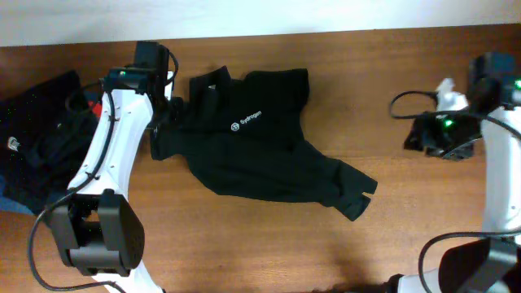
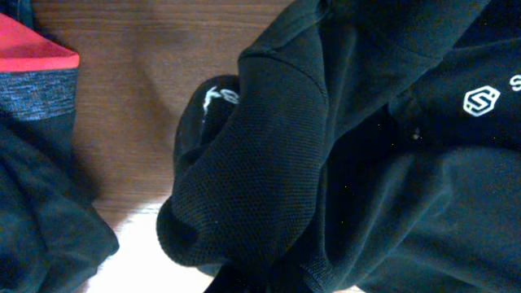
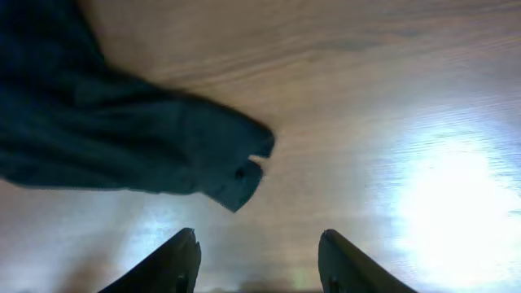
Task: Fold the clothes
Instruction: 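Grasp the shirt's left side with the left gripper, right gripper the right side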
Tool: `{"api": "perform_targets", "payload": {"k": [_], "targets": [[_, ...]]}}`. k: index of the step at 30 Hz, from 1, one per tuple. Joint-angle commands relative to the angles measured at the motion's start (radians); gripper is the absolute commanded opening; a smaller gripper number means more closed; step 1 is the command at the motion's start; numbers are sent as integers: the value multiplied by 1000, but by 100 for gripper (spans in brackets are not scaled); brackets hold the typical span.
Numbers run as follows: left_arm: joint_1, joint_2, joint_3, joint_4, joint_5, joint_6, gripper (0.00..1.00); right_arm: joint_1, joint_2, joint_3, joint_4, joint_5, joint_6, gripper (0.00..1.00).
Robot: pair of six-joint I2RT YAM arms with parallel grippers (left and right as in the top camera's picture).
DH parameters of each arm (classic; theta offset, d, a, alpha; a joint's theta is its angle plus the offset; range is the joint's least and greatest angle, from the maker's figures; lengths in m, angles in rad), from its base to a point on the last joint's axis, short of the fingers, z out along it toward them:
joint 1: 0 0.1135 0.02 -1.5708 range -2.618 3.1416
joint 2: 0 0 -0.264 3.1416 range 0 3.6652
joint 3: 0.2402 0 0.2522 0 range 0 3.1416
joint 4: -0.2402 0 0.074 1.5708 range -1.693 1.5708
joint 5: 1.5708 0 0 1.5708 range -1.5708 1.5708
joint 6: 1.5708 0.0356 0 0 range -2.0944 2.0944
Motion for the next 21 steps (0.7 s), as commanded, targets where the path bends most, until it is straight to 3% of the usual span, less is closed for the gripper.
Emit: {"api": "perform_targets", "payload": {"k": [1,8,9,13,21], "targets": [[0,6,-2,-3,-7,-13,0,98,-2,-122,53,-39,-47,53],[0,6,-2,-8,-7,-13,0,277,2,-440,486,-35,-50,52],[0,6,-2,-7,-7,-13,0,305,10,-495,562,-35,-50,46],[0,6,-2,-7,-7,-13,0,363,67,-547,600,-41,-46,20],[0,6,-2,-7,-7,-13,0,408,222,-547,608,-16,-6,17]]}}
